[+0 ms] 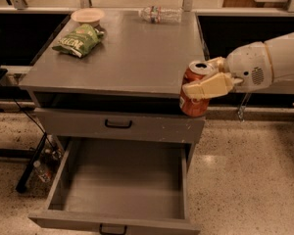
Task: Place coke can into middle drawer
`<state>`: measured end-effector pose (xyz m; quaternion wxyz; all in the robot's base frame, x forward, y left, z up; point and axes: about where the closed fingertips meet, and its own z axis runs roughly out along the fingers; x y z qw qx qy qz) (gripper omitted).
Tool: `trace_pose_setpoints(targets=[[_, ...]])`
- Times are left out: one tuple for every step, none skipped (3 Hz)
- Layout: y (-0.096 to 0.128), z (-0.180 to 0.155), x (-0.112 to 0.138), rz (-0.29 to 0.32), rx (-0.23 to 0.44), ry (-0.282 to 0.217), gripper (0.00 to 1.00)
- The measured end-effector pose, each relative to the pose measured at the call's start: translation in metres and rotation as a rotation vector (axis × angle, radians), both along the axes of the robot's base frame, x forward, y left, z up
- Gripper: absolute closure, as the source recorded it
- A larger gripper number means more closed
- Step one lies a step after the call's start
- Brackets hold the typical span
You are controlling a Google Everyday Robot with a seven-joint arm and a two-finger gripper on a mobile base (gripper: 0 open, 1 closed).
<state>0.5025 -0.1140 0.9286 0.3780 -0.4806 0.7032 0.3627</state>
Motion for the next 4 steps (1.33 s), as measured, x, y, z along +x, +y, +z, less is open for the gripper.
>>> trace_pose_setpoints(targets=[[0.004,-0.030,-0.012,0.010,0.065,0.010,1.00],[0.007,-0.064,-0.028,0.024,0.108,0.053,1.00],[0.011,-0.089,-0.042,0.037,0.146,0.086,1.00],[0.017,-0.114,-0.057,0.074,0.143,0.140,1.00]])
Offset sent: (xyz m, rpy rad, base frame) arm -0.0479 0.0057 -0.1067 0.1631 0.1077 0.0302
